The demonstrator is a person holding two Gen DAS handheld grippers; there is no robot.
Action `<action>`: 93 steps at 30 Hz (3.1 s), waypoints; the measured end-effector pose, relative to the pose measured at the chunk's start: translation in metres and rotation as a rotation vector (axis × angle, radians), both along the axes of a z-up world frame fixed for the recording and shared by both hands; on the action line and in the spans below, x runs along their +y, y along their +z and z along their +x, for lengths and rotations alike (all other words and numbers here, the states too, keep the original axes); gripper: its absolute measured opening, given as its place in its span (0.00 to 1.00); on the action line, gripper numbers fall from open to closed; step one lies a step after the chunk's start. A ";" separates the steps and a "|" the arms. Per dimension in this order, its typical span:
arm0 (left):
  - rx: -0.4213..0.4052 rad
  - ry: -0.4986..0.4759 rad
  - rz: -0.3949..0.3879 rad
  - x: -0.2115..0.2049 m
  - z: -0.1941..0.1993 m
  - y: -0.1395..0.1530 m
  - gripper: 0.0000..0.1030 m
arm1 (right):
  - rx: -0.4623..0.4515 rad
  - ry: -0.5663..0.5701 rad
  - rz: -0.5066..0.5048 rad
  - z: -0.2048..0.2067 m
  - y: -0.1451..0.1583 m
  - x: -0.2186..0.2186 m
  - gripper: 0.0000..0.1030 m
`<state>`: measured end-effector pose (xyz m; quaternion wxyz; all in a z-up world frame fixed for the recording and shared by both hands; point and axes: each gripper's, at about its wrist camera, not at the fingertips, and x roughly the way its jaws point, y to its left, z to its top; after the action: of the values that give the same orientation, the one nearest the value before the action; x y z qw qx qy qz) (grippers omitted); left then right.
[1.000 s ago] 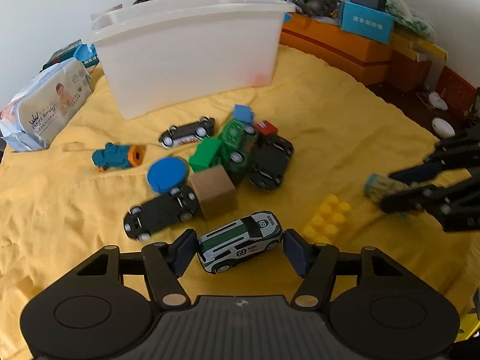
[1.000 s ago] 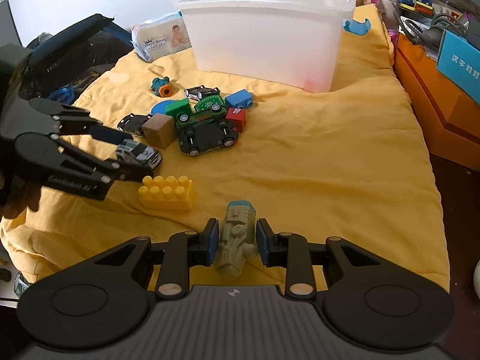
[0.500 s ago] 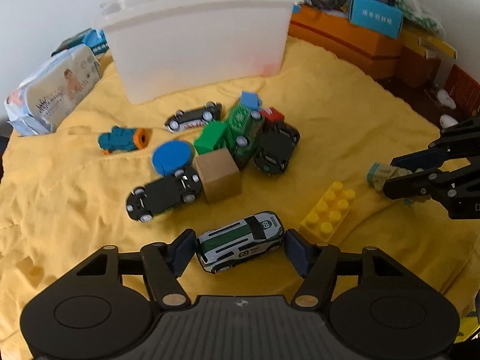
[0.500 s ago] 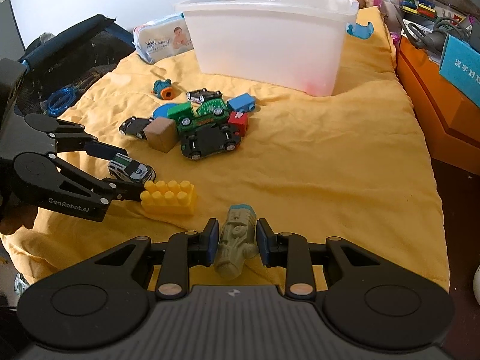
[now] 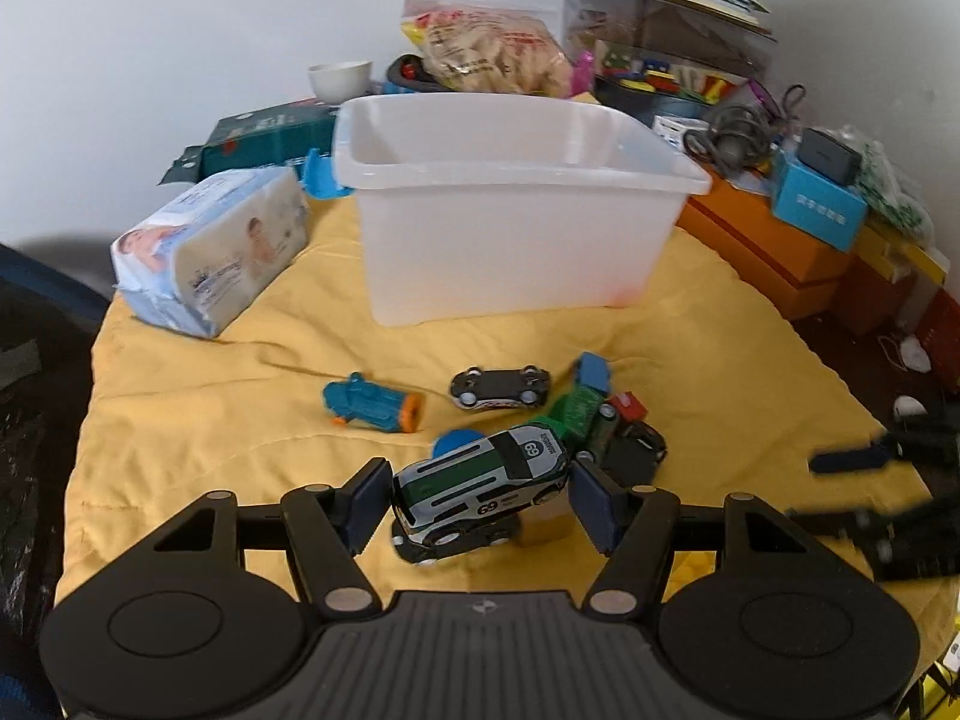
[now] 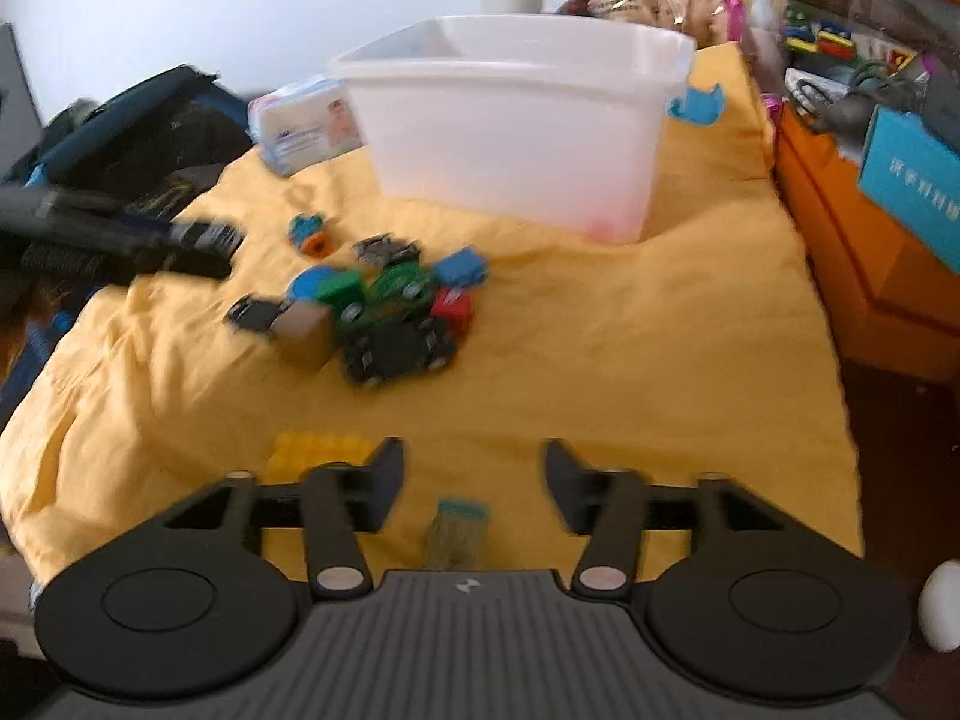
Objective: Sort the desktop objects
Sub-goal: 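Grasp the white-green toy car with left tool while right grasps green figurine, then carry car and figurine into the white bin and release both, then grasp the dark green toy car with left tool while right grasps yellow block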
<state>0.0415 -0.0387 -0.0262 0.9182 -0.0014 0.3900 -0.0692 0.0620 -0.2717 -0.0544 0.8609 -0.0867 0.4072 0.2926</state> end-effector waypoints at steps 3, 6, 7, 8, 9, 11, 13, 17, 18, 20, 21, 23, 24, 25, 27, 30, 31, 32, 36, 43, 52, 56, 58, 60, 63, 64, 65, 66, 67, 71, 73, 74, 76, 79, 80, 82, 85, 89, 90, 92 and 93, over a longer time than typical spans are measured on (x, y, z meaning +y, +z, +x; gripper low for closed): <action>0.011 0.012 -0.006 0.002 -0.005 -0.003 0.66 | 0.019 0.020 -0.051 -0.010 -0.014 0.006 0.53; 0.020 -0.001 -0.004 -0.001 -0.010 -0.005 0.66 | 0.066 -0.007 -0.084 -0.013 -0.031 0.005 0.47; 0.021 -0.008 -0.001 -0.003 -0.012 -0.006 0.66 | 0.050 -0.021 -0.067 -0.015 -0.030 0.003 0.40; 0.022 -0.014 0.002 -0.004 -0.013 -0.006 0.66 | 0.041 -0.026 -0.063 -0.015 -0.028 0.003 0.40; 0.020 -0.018 0.004 -0.005 -0.014 -0.006 0.66 | 0.031 -0.028 -0.049 -0.015 -0.025 0.002 0.40; 0.015 -0.021 0.001 -0.006 -0.014 -0.004 0.66 | 0.015 -0.030 -0.024 -0.013 -0.018 0.002 0.40; 0.008 -0.016 -0.014 -0.006 -0.011 0.002 0.66 | -0.003 -0.036 -0.009 -0.009 -0.009 0.000 0.39; -0.031 0.006 -0.049 -0.003 -0.002 0.019 0.66 | -0.035 -0.065 0.032 0.003 0.010 0.000 0.39; -0.038 0.013 -0.053 -0.003 0.001 0.021 0.66 | -0.040 -0.065 0.035 0.007 0.013 0.001 0.39; -0.045 0.020 -0.049 -0.002 0.005 0.023 0.66 | -0.025 -0.050 0.017 0.010 0.011 0.004 0.39; -0.046 0.022 -0.049 -0.002 0.007 0.023 0.66 | 0.002 -0.035 -0.006 0.012 0.005 0.005 0.40; -0.044 0.023 -0.049 -0.001 0.006 0.022 0.66 | 0.037 -0.025 -0.060 0.009 -0.008 0.007 0.43; -0.041 0.023 -0.049 -0.001 0.004 0.021 0.66 | 0.045 -0.030 -0.077 0.005 -0.013 0.007 0.50; -0.038 0.022 -0.050 -0.001 0.002 0.020 0.66 | 0.048 -0.034 -0.084 0.001 -0.016 0.005 0.58; -0.033 0.018 -0.047 -0.001 -0.002 0.018 0.66 | 0.060 -0.036 -0.092 -0.008 -0.021 0.002 0.67; -0.013 0.015 -0.034 0.000 -0.006 0.011 0.66 | 0.081 -0.035 -0.087 -0.013 -0.026 -0.004 0.54; -0.008 0.017 -0.032 0.000 -0.007 0.009 0.66 | 0.083 -0.035 -0.087 -0.014 -0.027 -0.004 0.44; -0.006 0.018 -0.034 0.001 -0.007 0.009 0.66 | 0.080 -0.041 -0.083 -0.013 -0.026 -0.006 0.41; -0.006 0.009 -0.033 -0.001 -0.008 0.009 0.66 | 0.098 -0.064 -0.053 -0.006 -0.025 -0.006 0.37; -0.030 0.003 -0.038 -0.004 -0.003 0.018 0.66 | 0.041 -0.068 0.001 -0.002 -0.006 -0.004 0.36; -0.108 0.014 -0.064 0.001 0.030 0.056 0.66 | -0.131 -0.103 0.142 0.041 0.069 0.007 0.36; -0.156 0.031 -0.080 0.007 0.061 0.079 0.66 | -0.204 -0.114 0.180 0.079 0.098 0.013 0.36; -0.173 0.035 -0.081 0.009 0.080 0.088 0.66 | -0.230 -0.120 0.187 0.101 0.108 0.018 0.36; -0.182 0.041 -0.084 0.009 0.098 0.094 0.66 | -0.244 -0.122 0.172 0.123 0.112 0.024 0.36; -0.179 0.061 -0.090 0.010 0.128 0.098 0.66 | -0.233 -0.130 0.157 0.153 0.112 0.033 0.36; -0.178 0.062 -0.087 0.010 0.137 0.099 0.66 | -0.235 -0.128 0.150 0.161 0.112 0.036 0.36; -0.180 0.065 -0.075 0.009 0.145 0.099 0.66 | -0.231 -0.125 0.141 0.169 0.112 0.039 0.36; -0.181 0.067 -0.065 0.008 0.153 0.099 0.66 | -0.224 -0.127 0.133 0.176 0.110 0.042 0.36; -0.178 0.068 -0.061 0.007 0.160 0.098 0.66 | -0.218 -0.130 0.129 0.182 0.110 0.043 0.36; -0.141 0.070 -0.031 0.001 0.187 0.088 0.66 | -0.211 -0.138 0.097 0.203 0.105 0.052 0.37; -0.101 0.073 -0.007 0.000 0.196 0.078 0.67 | -0.195 -0.144 0.069 0.214 0.101 0.056 0.58; -0.086 0.081 0.011 0.000 0.199 0.074 0.67 | -0.184 -0.142 0.058 0.217 0.098 0.057 0.67; -0.077 0.101 0.029 0.003 0.199 0.066 0.67 | -0.202 -0.132 0.061 0.217 0.096 0.055 0.71; -0.079 0.108 0.001 0.009 0.188 0.064 0.67 | -0.205 -0.141 0.083 0.209 0.097 0.047 0.71; -0.082 0.100 -0.004 0.011 0.183 0.065 0.67 | -0.206 -0.142 0.097 0.206 0.099 0.045 0.71; -0.103 0.093 -0.007 0.013 0.167 0.069 0.68 | -0.219 -0.131 0.126 0.190 0.103 0.039 0.71; -0.126 0.064 -0.040 0.022 0.129 0.068 0.75 | -0.225 -0.098 0.141 0.157 0.101 0.034 0.78; -0.084 0.025 -0.006 0.025 0.080 0.044 0.78 | -0.202 -0.042 0.109 0.107 0.083 0.034 0.81; -0.070 0.009 0.012 0.024 0.071 0.036 0.77 | -0.190 -0.032 0.102 0.096 0.077 0.034 0.81; -0.022 -0.019 0.045 0.022 0.051 0.013 0.77 | -0.145 -0.013 0.089 0.075 0.063 0.035 0.81; 0.002 -0.039 0.067 0.020 0.043 0.001 0.77 | -0.120 -0.008 0.082 0.064 0.055 0.035 0.81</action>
<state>0.0844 -0.0184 -0.0249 0.9158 0.0368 0.3930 -0.0739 0.1261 -0.2365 0.0006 0.8878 -0.0671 0.3426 0.2999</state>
